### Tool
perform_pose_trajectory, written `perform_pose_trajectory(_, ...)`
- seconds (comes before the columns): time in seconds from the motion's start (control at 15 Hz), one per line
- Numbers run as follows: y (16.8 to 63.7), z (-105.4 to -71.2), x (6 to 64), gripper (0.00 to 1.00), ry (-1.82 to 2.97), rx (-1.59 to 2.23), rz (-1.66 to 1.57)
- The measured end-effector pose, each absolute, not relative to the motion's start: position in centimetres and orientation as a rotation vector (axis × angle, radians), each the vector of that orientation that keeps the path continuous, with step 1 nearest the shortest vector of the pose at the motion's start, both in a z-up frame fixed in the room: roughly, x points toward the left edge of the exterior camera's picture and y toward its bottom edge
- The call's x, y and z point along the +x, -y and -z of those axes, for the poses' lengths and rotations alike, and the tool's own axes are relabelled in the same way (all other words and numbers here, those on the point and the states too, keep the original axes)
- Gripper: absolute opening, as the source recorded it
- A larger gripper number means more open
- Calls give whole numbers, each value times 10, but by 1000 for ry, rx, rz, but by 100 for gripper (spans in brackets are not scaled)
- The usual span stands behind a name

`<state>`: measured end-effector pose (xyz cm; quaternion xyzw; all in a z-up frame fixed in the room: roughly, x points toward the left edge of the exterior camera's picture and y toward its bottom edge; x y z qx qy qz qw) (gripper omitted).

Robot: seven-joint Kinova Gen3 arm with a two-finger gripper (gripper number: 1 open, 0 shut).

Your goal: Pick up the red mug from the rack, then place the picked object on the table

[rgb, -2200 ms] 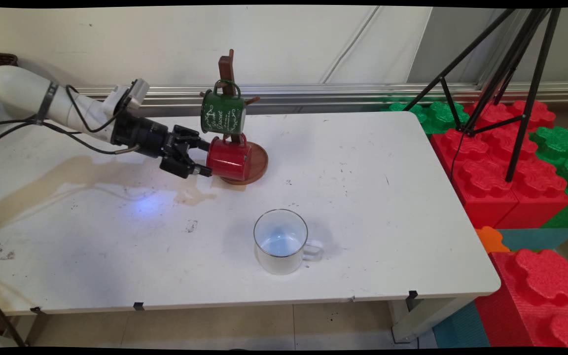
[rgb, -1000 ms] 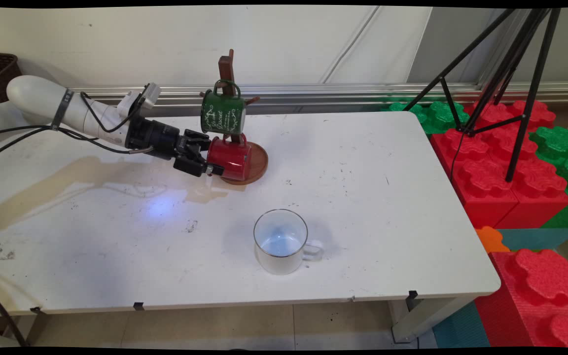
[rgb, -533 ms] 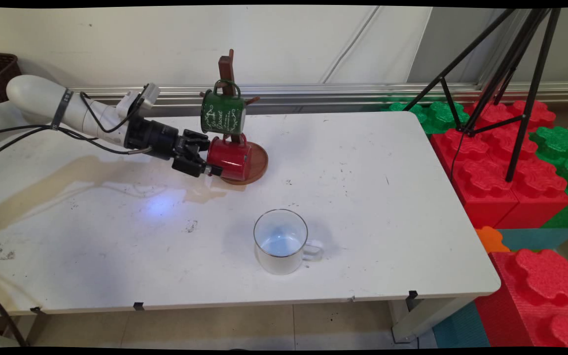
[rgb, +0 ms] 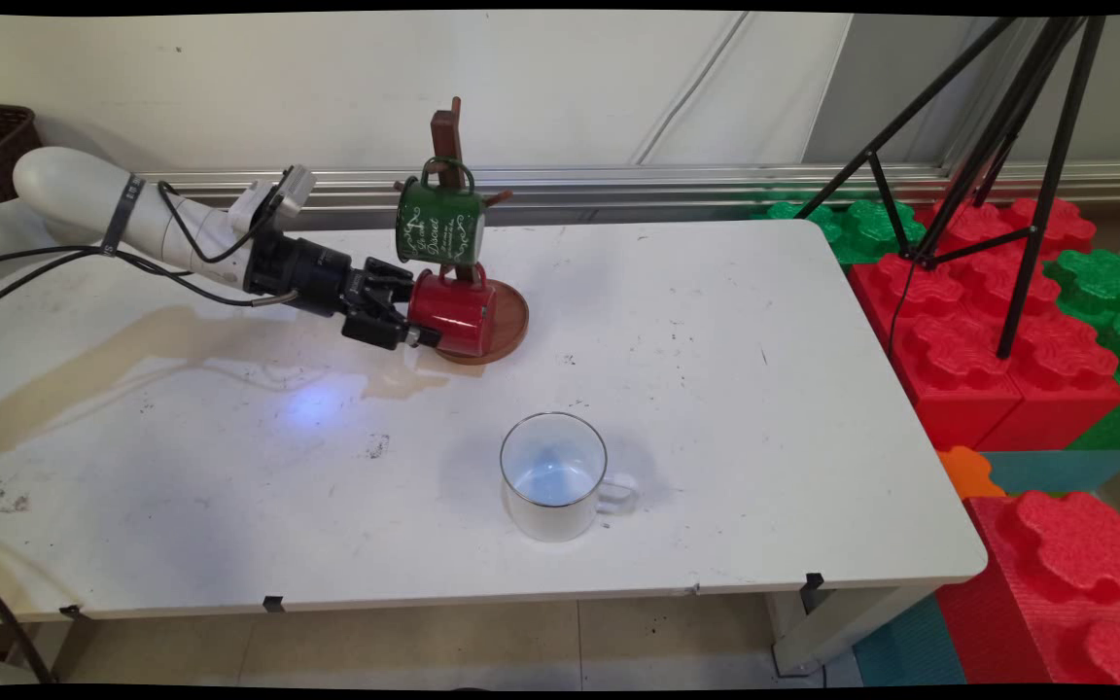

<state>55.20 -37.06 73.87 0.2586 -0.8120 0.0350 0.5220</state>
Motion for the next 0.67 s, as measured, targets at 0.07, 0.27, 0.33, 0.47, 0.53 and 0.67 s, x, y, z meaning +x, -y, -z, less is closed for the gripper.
perform_pose_trajectory(0.07, 370, -739, 552, 0, 1946, 617, -83)
perform_pose_trajectory(0.27, 370, -739, 552, 0, 1947, 613, -77)
perform_pose_trajectory(0.33, 370, -739, 552, 0, 1947, 611, -72)
perform_pose_trajectory(0.47, 368, -739, 552, 0, 1946, 609, -63)
perform_pose_trajectory(0.53, 368, -739, 551, 0, 1946, 608, -58)
perform_pose_trajectory(0.67, 366, -740, 551, 0, 1945, 608, -50)
